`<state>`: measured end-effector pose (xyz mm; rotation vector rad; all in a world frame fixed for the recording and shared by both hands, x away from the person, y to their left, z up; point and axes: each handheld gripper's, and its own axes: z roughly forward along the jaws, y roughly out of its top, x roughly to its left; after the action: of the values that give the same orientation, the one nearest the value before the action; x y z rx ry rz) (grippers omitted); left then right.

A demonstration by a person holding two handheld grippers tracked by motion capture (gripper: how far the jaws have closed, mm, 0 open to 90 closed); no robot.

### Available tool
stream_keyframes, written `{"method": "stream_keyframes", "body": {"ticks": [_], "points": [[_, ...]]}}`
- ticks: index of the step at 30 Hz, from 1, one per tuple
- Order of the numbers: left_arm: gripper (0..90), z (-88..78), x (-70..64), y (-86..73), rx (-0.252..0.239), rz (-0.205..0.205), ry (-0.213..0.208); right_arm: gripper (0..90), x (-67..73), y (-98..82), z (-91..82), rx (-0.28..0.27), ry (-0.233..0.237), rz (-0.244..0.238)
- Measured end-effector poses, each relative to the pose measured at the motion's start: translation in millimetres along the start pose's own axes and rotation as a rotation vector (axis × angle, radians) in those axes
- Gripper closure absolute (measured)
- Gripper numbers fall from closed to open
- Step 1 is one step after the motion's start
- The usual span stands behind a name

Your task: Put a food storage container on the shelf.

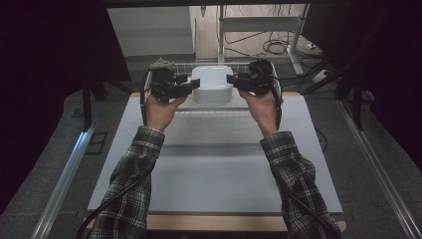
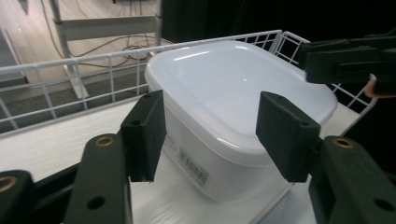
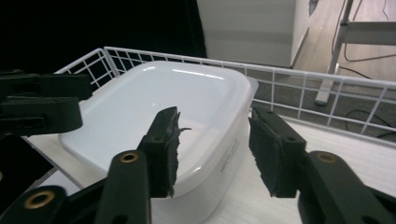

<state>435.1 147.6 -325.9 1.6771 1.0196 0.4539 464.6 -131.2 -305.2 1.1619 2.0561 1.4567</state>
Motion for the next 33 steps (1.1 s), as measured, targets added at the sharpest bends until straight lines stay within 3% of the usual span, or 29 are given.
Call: {"method": "stream_keyframes", "body": {"ticks": [3,5,10,15,22,33], "points": [[35.8,-5.4,0.9,0.1,-0.015,-0.016,-0.028,46.0,1.1,-0.4,-5.4,-0.008,0.020,-0.010],[30.0,-7.9,0.8,-0.8,0.005,-0.011,-0.064,42.3,1.7,-2.1,-10.0,-0.010,0.045,-0.008],[22.5,-15.3,-5.4,-7.3,0.034,0.048,-0.081,35.8,3.2,-7.0,-17.8,-0.006,0.086,-0.011],[16.3,-26.2,-15.2,-16.6,0.057,0.118,-0.077,28.6,8.3,-13.8,-24.9,-0.001,0.111,-0.044],[10.7,-43.6,-23.6,-32.3,0.032,0.141,-0.114,21.2,13.1,-28.7,-33.9,0.002,0.128,-0.091],[5.1,-54.3,-29.1,-65.9,0.103,0.224,-0.074,14.2,19.3,-53.5,-44.9,0.028,0.135,-0.150]]}}
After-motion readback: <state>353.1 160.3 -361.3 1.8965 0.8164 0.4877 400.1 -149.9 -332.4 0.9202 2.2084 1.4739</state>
